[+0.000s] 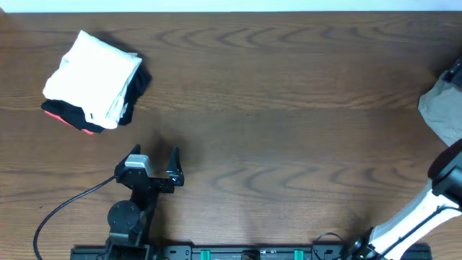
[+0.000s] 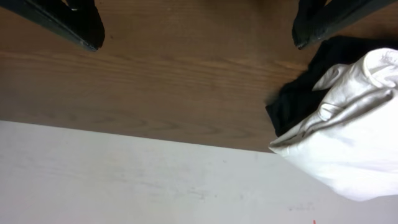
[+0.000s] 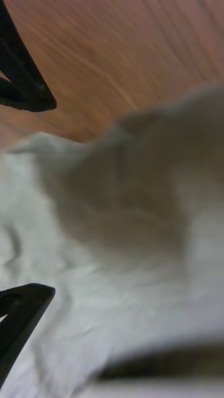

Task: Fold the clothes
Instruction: 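Grasp the khaki shorts at the right edge with the right gripper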

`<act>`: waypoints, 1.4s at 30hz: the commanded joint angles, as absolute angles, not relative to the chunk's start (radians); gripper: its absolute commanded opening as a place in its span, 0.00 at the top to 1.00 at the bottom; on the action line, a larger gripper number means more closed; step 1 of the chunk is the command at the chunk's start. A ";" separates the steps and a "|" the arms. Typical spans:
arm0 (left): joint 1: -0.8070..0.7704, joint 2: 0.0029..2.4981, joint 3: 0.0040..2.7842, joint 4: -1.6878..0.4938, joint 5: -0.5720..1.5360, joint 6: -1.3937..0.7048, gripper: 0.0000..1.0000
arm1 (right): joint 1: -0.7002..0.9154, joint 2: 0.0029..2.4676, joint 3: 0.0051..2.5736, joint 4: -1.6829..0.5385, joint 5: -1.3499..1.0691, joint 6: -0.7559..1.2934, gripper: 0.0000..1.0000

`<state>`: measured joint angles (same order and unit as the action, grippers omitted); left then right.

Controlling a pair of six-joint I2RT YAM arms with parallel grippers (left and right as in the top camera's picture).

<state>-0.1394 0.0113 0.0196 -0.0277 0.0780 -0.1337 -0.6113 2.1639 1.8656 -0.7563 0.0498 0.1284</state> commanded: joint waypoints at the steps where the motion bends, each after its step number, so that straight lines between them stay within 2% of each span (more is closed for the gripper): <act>1: -0.142 0.006 0.004 -0.063 0.093 -0.128 0.02 | -0.616 2.233 1.882 -0.728 0.013 0.125 0.21; 4: -0.142 0.006 0.004 -0.063 0.093 -0.128 0.02 | -0.615 2.273 1.882 -0.714 -0.046 0.110 0.64; 5: -0.142 0.006 0.004 -0.063 0.093 -0.128 0.02 | -0.615 2.278 1.882 -0.713 -0.056 0.110 0.75; 7: -0.142 0.006 0.004 -0.063 0.093 -0.128 0.02 | -0.614 2.284 1.882 -0.714 -0.070 0.110 0.86; 8: -0.142 0.006 0.004 -0.063 0.093 -0.128 0.02 | -0.614 2.284 1.882 -0.719 -0.074 0.110 0.95; 9: -0.142 0.006 0.004 -0.063 0.093 -0.128 0.02 | -0.613 2.283 1.882 -0.727 -0.081 0.110 0.99; 19: -0.142 0.006 0.004 -0.063 0.093 -0.128 0.02 | -0.501 2.210 1.882 -0.968 -0.171 0.111 0.99; 24: -0.142 0.006 0.004 -0.063 0.093 -0.128 0.02 | -0.356 2.211 1.851 -1.099 -0.192 0.147 0.99; 34: -0.142 0.006 0.004 -0.063 0.093 -0.128 0.02 | 0.001 2.211 1.762 -1.222 -0.154 0.187 0.98; 38: -0.142 0.006 0.004 -0.063 0.093 -0.128 0.02 | 0.107 2.203 1.763 -1.255 -0.097 0.186 0.93; 42: -0.142 0.006 0.004 -0.063 0.093 -0.128 0.02 | 0.161 2.153 1.767 -1.262 -0.094 0.164 0.79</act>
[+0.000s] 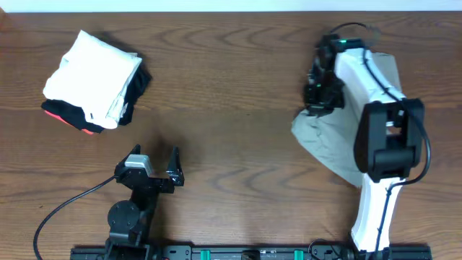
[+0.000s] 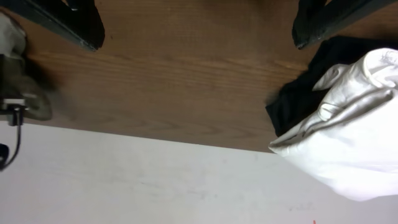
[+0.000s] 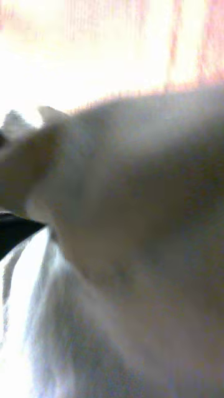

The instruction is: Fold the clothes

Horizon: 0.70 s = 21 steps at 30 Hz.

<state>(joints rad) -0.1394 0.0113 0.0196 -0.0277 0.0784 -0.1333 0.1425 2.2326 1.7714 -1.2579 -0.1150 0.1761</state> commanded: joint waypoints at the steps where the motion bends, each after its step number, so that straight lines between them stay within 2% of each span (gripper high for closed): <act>1: -0.142 0.006 0.004 -0.063 0.093 -0.128 0.02 | 0.165 2.134 1.767 -1.262 -0.094 0.159 0.75; 3: -0.142 0.006 0.004 -0.063 0.093 -0.128 0.02 | 0.167 2.081 1.767 -1.262 -0.095 0.147 0.70; 8: -0.142 0.006 0.004 -0.063 0.093 -0.128 0.02 | 0.142 1.900 1.767 -1.258 -0.091 0.113 0.22; 10: -0.142 0.006 0.004 -0.063 0.093 -0.128 0.02 | 0.118 1.837 1.767 -1.251 -0.061 0.113 0.12; 11: -0.142 0.006 0.004 -0.063 0.093 -0.128 0.02 | 0.106 1.814 1.767 -1.246 -0.039 0.113 0.09; 16: -0.142 0.006 0.004 -0.063 0.093 -0.128 0.02 | -0.003 1.763 1.767 -1.221 0.032 0.121 0.10; 21: -0.142 0.006 0.004 -0.063 0.093 -0.128 0.02 | -0.188 1.788 1.767 -1.170 -0.146 0.171 0.15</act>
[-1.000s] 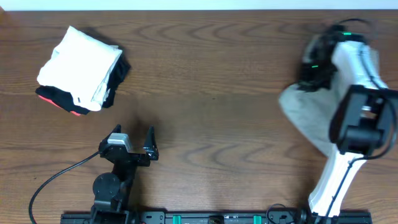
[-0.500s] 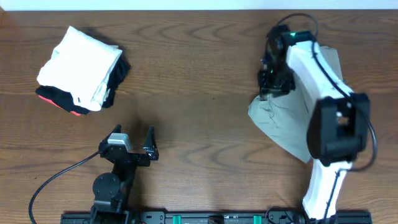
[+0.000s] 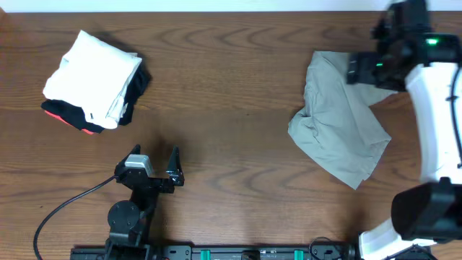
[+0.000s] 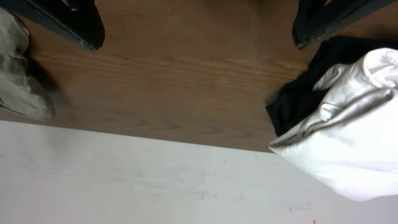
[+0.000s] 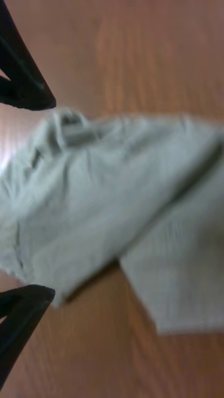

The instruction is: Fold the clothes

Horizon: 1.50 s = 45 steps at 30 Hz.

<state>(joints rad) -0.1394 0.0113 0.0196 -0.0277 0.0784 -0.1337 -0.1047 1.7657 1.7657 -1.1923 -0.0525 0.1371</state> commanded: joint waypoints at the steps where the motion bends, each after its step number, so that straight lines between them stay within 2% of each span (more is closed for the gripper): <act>1: -0.142 0.006 0.004 -0.063 0.093 -0.128 0.02 | -0.215 1.795 1.767 -1.151 -0.187 0.171 0.15; 10: -0.142 0.006 0.004 -0.063 0.093 -0.128 0.02 | -0.407 1.880 1.767 -1.013 -0.250 0.171 0.14; 16: -0.142 0.006 0.004 -0.063 0.093 -0.128 0.02 | -0.488 1.993 1.767 -0.952 -0.432 0.168 0.14; 25: -0.142 0.006 0.004 -0.063 0.093 -0.128 0.02 | -0.507 2.215 1.767 -0.899 -0.491 0.231 0.13; 31: -0.142 0.006 0.004 -0.063 0.093 -0.128 0.02 | -0.507 2.328 1.767 -0.844 -0.627 0.232 0.18; 34: -0.142 0.006 0.004 -0.063 0.093 -0.128 0.02 | -0.502 2.359 1.767 -0.830 -0.646 0.231 0.29; 38: -0.142 0.006 0.004 -0.063 0.093 -0.128 0.02 | -0.492 2.370 1.767 -0.816 -0.648 0.231 0.55; 41: -0.142 0.006 0.004 -0.063 0.093 -0.128 0.02 | -0.485 2.370 1.767 -0.810 -0.648 0.231 0.67; 43: -0.142 0.006 0.004 -0.063 0.093 -0.128 0.02 | -0.481 2.370 1.767 -0.810 -0.649 0.226 0.89; 44: -0.142 0.006 0.004 -0.063 0.093 -0.128 0.02 | -0.479 2.369 1.767 -0.810 -0.649 0.219 0.96; 45: -0.142 0.006 0.004 -0.063 0.093 -0.128 0.02 | -0.477 2.366 1.767 -0.805 -0.660 0.206 0.99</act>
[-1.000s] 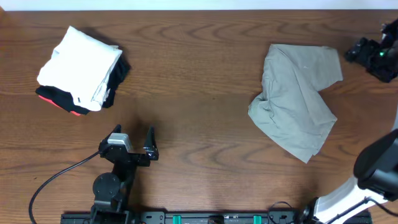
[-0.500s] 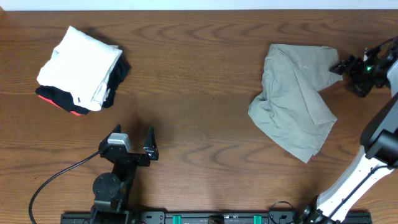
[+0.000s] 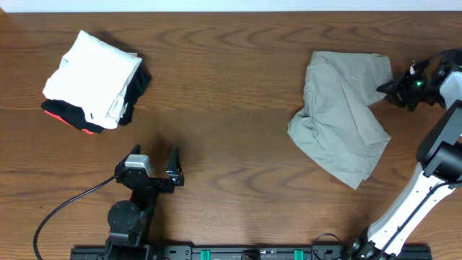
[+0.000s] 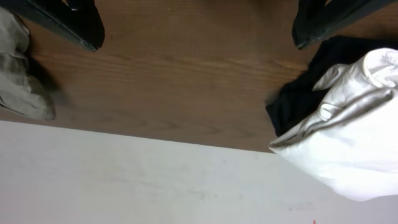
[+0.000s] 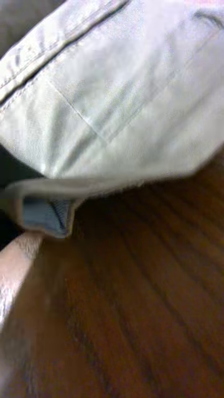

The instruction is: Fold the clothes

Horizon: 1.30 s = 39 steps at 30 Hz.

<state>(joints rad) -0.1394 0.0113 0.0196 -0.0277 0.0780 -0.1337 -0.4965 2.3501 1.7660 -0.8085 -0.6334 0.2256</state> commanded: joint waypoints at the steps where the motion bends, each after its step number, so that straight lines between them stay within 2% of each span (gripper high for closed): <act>1: -0.142 0.006 0.004 -0.063 0.093 -0.128 0.02 | -0.475 2.361 1.767 -0.800 -0.676 0.192 0.99; 6: -0.142 0.006 0.004 -0.063 0.093 -0.128 0.02 | -0.467 2.271 1.789 -0.751 -0.849 0.148 0.99; 9: -0.142 0.006 0.004 -0.063 0.093 -0.128 0.02 | -0.446 2.156 1.824 -0.755 -0.875 0.112 0.99; 18: -0.142 0.006 0.004 -0.063 0.093 -0.128 0.02 | -0.345 1.688 1.891 -0.764 -0.738 0.069 0.99; 24: -0.142 0.006 0.004 -0.063 0.093 -0.128 0.02 | -0.181 1.447 1.900 -0.789 -0.537 0.009 0.99; 31: -0.142 0.006 0.004 -0.063 0.093 -0.128 0.02 | 0.037 1.419 1.900 -0.910 -0.377 -0.134 0.99; 39: -0.142 0.006 0.004 -0.063 0.093 -0.128 0.02 | 0.057 1.427 1.911 -0.894 -0.348 -0.142 0.99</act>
